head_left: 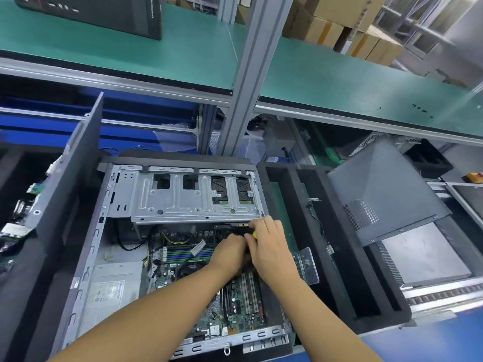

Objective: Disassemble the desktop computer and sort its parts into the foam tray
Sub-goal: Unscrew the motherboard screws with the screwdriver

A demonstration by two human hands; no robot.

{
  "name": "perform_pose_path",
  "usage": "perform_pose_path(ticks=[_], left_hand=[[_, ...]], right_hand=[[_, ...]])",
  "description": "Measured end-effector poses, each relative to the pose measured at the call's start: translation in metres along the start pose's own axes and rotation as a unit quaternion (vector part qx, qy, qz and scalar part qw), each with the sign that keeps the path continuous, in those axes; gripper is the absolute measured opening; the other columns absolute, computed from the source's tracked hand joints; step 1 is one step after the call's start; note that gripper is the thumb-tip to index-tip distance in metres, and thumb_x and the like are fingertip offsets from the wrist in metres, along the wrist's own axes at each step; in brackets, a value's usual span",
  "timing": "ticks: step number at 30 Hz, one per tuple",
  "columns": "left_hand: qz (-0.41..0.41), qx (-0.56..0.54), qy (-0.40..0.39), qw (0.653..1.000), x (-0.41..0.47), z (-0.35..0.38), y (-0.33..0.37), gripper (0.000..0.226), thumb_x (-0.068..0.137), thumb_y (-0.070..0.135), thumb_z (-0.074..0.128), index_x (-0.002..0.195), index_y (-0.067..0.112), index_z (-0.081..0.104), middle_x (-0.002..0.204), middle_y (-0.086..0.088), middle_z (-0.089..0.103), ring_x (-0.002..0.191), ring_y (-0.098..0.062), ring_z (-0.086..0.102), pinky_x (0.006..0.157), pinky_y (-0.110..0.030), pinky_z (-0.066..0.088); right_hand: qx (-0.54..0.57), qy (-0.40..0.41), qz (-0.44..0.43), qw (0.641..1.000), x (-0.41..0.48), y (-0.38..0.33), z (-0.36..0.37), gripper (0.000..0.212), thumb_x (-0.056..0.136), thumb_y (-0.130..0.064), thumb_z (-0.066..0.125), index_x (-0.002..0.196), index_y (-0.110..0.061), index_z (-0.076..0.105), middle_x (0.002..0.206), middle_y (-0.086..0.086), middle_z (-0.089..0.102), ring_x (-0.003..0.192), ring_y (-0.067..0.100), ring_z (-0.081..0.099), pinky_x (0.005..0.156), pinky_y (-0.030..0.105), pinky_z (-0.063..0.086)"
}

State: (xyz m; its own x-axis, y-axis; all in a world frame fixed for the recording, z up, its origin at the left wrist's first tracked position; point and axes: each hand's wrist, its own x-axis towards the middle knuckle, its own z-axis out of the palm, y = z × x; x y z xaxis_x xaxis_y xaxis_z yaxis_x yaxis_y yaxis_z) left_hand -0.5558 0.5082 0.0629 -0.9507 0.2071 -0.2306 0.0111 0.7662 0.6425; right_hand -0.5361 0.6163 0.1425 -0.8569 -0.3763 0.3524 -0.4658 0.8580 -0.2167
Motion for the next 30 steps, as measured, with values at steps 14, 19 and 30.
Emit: perform_pose_path(ticks=[14,19,30], left_hand=[[0.005,-0.016,-0.013,1.000,0.005,-0.005,-0.002,0.021,0.081,0.016,0.048,0.061,0.019,0.045,0.071,-0.011,0.064,0.071,-0.034,0.063,0.059,-0.033,0.040],[0.052,0.148,-0.045,0.987,0.004,-0.017,-0.002,0.014,0.090,0.015,0.052,0.098,0.011,0.063,0.099,-0.013,0.066,0.091,-0.036,0.066,0.074,-0.039,0.051],[0.114,0.112,0.013,0.987,-0.007,-0.029,-0.012,0.021,0.088,0.046,0.059,0.102,0.032,0.066,0.111,0.010,0.069,0.109,-0.020,0.062,0.089,-0.041,0.037]], right_hand=[[0.001,-0.001,0.059,0.998,0.002,0.002,0.001,0.022,0.084,-0.021,0.074,0.097,-0.011,0.060,0.093,0.004,0.054,0.080,0.026,0.053,0.071,0.038,0.045],[0.064,-0.024,0.028,0.997,-0.002,0.005,-0.002,0.024,0.083,-0.001,0.065,0.104,-0.011,0.060,0.099,0.002,0.056,0.088,0.024,0.050,0.080,0.038,0.043],[0.139,-0.084,0.046,0.986,-0.001,0.010,-0.004,0.049,0.077,0.011,0.045,0.118,-0.012,0.058,0.110,-0.003,0.058,0.102,-0.004,0.034,0.097,0.028,0.033]])
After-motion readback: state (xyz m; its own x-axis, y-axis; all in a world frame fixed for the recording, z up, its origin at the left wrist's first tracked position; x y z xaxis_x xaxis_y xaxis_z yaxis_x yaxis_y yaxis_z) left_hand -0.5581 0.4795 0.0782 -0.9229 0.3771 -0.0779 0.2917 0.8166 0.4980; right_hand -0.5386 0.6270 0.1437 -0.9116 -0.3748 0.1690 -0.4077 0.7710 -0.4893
